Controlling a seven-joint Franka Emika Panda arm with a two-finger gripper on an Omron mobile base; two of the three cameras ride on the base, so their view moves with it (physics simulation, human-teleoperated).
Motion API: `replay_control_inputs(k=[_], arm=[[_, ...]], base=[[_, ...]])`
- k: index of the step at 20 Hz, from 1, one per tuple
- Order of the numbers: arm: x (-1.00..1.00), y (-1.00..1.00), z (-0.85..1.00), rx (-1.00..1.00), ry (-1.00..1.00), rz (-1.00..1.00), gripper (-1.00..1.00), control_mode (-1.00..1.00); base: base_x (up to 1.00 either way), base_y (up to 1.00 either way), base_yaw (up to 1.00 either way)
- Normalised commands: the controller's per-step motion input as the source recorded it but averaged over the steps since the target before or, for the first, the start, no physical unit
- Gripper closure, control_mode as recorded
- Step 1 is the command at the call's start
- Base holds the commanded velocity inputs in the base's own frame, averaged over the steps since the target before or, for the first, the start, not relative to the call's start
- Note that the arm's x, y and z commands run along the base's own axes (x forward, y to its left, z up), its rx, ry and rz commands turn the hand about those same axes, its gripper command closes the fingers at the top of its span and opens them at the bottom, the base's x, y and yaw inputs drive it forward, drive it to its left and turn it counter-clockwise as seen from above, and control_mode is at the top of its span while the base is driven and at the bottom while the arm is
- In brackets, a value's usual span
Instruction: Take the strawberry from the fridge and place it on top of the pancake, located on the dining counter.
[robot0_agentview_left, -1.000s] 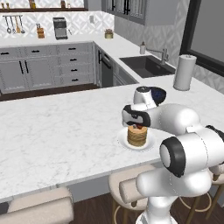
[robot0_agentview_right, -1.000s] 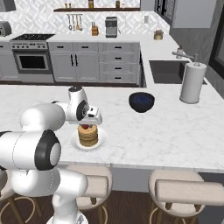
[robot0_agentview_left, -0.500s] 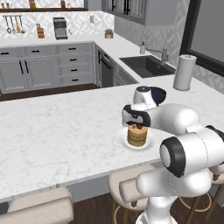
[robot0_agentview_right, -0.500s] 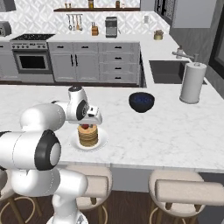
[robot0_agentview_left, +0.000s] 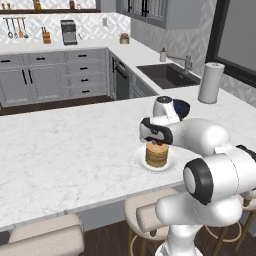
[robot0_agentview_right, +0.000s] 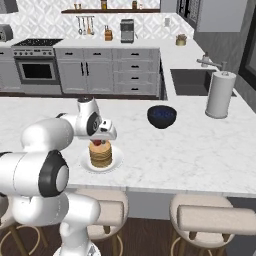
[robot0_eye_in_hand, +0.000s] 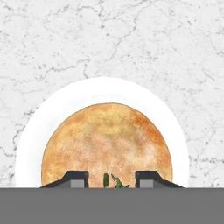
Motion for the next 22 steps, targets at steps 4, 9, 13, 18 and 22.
replay_control_inputs(k=[4, 9, 13, 18, 22], arm=[[-0.07, 0.0, 0.34, 0.0, -0.07, 0.0, 1.0, -1.0], [-0.04, 0.0, 0.02, 0.0, -0.01, 0.0, 1.0, -1.0], [0.0, 0.0, -0.38, 0.0, 0.0, 0.0, -1.0, -1.0], [0.0, 0.0, -0.27, 0.01, 0.0, 0.0, -1.0, -1.0], [0.0, 0.0, 0.0, 0.0, 0.0, 0.0, -1.0, -1.0]], base=[[0.0, 0.0, 0.0], [0.0, 0.0, 0.0], [0.0, 0.0, 0.0], [0.0, 0.0, 0.0], [0.0, 0.0, 0.0]])
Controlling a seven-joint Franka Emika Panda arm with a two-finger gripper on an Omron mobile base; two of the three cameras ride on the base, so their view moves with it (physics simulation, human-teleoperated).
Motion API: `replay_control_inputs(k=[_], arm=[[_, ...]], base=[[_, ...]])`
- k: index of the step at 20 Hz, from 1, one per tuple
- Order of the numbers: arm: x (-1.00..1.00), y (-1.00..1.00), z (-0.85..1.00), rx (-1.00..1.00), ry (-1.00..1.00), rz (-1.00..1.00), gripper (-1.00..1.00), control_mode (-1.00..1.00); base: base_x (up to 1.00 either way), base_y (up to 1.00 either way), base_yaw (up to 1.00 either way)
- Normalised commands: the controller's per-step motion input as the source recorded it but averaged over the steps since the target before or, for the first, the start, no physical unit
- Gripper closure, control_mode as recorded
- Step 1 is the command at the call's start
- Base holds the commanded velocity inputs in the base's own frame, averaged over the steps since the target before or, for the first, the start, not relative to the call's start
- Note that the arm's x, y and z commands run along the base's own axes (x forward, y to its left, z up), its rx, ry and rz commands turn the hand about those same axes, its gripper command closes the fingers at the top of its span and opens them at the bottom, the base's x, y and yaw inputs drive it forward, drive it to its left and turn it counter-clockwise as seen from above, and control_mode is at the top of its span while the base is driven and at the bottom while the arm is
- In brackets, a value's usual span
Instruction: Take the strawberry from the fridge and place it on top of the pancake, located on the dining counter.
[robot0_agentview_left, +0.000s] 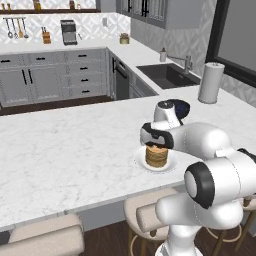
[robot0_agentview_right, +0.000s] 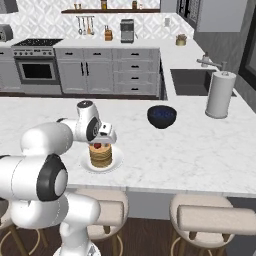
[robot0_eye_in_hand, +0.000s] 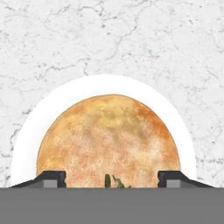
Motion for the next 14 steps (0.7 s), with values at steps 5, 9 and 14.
replay_control_inputs(k=[5, 9, 14], arm=[[-0.14, 0.0, 0.22, 0.0, -0.02, 0.0, -1.0, -1.0], [-0.69, 0.0, 0.78, 0.03, 0.0, -0.01, -1.0, -1.0], [-1.0, 0.0, 0.9, 0.04, -0.03, -0.04, -1.0, -1.0]], base=[[0.0, 0.0, 0.0], [0.0, 0.0, 0.0], [0.0, 0.0, 0.0]])
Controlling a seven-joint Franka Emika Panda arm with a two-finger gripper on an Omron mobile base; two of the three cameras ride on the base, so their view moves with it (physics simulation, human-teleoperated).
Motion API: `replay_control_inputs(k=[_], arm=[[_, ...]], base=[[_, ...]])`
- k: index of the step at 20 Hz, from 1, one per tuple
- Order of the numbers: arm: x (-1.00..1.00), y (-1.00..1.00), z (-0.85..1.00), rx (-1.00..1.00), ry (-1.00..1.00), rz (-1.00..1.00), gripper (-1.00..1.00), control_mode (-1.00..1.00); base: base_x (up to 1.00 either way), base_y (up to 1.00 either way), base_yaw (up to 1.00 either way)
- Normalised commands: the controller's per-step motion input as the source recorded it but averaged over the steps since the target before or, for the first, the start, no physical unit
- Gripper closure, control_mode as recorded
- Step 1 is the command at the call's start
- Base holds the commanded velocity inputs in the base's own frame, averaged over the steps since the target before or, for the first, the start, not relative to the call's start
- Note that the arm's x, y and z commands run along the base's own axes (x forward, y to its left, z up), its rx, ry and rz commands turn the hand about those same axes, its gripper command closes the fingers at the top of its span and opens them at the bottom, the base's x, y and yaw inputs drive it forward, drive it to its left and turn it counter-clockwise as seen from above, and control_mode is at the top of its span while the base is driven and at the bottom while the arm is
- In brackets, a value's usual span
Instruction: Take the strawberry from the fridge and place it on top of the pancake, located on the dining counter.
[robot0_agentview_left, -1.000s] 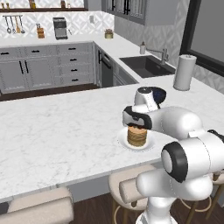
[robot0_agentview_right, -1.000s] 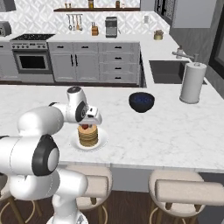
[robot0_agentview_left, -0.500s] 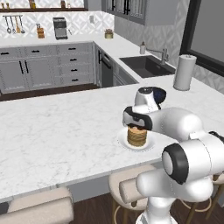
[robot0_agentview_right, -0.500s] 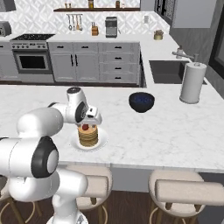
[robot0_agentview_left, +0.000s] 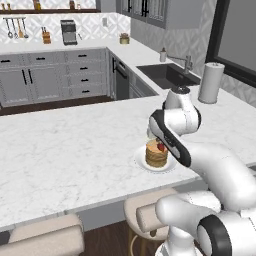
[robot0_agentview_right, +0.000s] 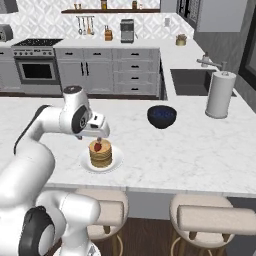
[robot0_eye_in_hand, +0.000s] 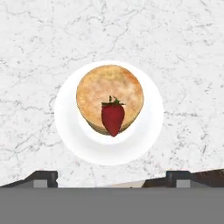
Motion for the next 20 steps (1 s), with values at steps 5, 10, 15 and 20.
replay_control_inputs(k=[5, 10, 15, 20], arm=[[-1.0, 0.0, 0.57, 0.09, -0.11, -0.05, -1.0, -1.0], [-1.0, 0.4, 0.12, 0.04, -0.08, -0.04, -1.0, -1.0], [-1.0, 1.0, -0.05, -0.07, 0.0, -0.02, -1.0, -1.0], [-0.27, 1.0, -0.55, -0.16, 0.18, 0.0, -1.0, -1.0]], base=[[0.0, 0.0, 0.0], [0.0, 0.0, 0.0], [0.0, 0.0, 0.0], [0.0, 0.0, 0.0]])
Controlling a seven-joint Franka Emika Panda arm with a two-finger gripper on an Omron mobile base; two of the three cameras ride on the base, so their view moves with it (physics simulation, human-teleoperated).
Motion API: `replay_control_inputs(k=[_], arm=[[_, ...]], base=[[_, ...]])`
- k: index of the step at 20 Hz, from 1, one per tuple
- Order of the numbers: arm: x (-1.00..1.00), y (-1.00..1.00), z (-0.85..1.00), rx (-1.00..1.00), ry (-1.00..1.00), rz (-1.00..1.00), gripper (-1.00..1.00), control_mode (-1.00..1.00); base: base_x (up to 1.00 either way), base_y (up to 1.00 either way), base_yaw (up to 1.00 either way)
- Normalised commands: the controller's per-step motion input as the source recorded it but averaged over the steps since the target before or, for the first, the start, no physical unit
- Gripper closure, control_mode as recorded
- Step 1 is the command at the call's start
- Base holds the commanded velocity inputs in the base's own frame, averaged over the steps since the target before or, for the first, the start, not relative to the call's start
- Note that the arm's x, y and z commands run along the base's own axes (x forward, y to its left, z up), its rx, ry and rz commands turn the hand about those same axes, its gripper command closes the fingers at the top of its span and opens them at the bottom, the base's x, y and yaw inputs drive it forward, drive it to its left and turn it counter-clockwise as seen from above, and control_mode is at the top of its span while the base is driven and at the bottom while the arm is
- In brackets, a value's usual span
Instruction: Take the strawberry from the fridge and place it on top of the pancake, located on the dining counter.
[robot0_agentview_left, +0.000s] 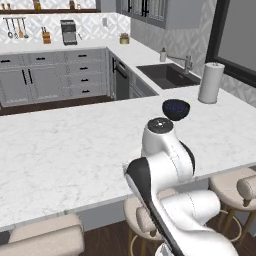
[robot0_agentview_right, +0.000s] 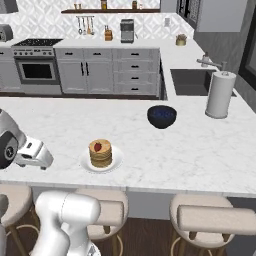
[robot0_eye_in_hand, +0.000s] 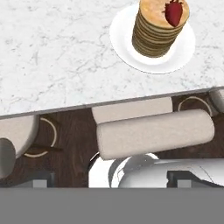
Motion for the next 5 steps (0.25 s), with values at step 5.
replay_control_inputs(k=[5], arm=[[0.32, 0.63, -0.67, -0.19, 0.24, 0.01, -1.0, -1.0]], base=[[0.0, 0.0, 0.0]])
